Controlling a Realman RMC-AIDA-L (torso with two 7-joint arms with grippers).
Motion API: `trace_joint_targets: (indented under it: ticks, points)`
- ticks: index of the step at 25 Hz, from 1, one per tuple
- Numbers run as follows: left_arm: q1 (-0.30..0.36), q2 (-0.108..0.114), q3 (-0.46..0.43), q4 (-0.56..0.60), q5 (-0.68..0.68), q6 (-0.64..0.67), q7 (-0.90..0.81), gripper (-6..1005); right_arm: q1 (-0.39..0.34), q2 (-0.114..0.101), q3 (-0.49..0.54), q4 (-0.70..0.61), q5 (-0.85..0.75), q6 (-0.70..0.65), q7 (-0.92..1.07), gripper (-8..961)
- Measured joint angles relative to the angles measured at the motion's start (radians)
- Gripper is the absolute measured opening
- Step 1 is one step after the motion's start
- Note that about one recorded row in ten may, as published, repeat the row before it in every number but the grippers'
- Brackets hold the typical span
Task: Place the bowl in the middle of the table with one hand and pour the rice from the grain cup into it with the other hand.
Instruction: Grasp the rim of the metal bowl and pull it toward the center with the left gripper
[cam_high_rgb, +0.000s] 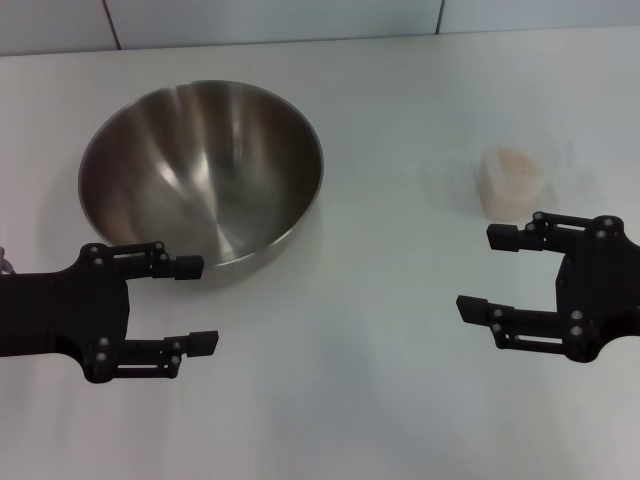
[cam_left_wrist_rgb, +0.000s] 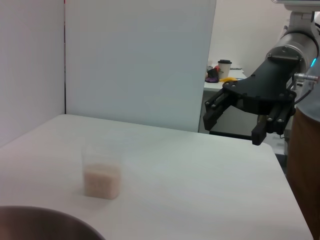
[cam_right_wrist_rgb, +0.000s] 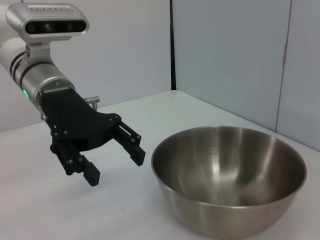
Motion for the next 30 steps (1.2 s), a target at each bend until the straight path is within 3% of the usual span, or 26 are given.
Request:
trace_joint_targets:
  ticks: [19, 26, 30]
  points:
    - [-0.006, -0.004, -0.029, 0.009, -0.008, -0.031, -0.021, 763, 0.013, -0.005, -0.011, 0.003, -0.001, -0.001, -0.005, 743]
    - [-0.047, -0.001, -0.037, 0.115, 0.017, -0.172, -0.308, 762, 0.023, -0.007, -0.012, 0.005, -0.013, -0.001, -0.009, 743]
    - [-0.109, -0.001, -0.032, 0.238, 0.141, -0.207, -0.556, 762, 0.028, -0.007, -0.014, 0.008, -0.013, -0.002, -0.033, 743]
